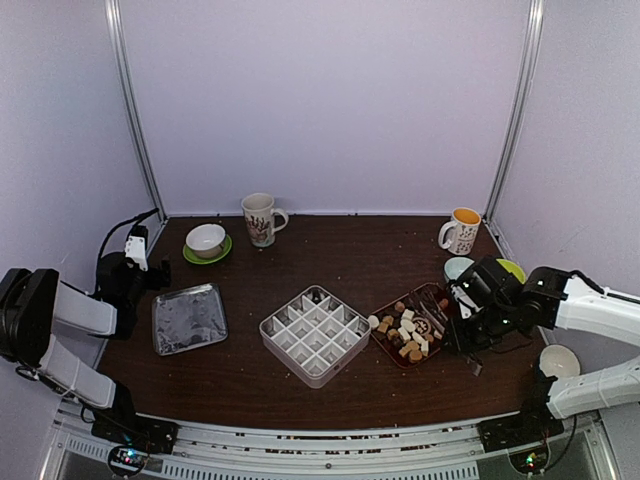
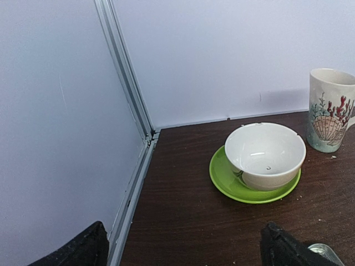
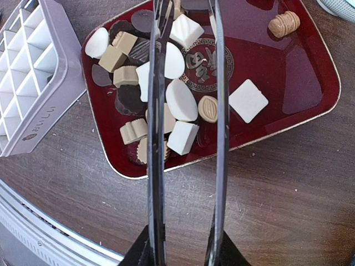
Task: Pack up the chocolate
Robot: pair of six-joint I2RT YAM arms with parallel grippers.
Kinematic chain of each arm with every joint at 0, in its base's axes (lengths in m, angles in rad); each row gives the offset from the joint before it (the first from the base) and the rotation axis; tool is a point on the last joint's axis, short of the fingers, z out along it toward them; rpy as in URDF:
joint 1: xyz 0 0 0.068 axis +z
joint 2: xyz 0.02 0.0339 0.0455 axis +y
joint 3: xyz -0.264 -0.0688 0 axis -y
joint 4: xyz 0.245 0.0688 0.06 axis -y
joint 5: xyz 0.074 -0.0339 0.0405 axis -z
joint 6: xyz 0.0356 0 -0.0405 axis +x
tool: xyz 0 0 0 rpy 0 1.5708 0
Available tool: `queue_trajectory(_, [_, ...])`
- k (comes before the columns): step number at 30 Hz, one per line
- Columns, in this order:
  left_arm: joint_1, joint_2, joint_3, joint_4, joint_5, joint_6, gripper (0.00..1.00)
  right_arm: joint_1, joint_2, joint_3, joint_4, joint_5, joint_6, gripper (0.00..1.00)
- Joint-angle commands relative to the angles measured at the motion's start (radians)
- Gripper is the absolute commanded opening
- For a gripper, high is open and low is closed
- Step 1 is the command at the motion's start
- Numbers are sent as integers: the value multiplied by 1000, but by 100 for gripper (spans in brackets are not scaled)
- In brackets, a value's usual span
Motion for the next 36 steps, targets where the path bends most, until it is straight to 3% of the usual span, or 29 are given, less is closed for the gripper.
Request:
queue_trajectory(1, [8,6,-1,59,0,-4,98,-9,12,5,27,9,-6,32])
queue_trajectory(18, [9,6,-1,59,0,-4,98,-47,137,10,80,-58,-62,33])
queue_trajectory(36, [9,6,0,59,0,-4,98,-112,84,39,39,-16,-129,33])
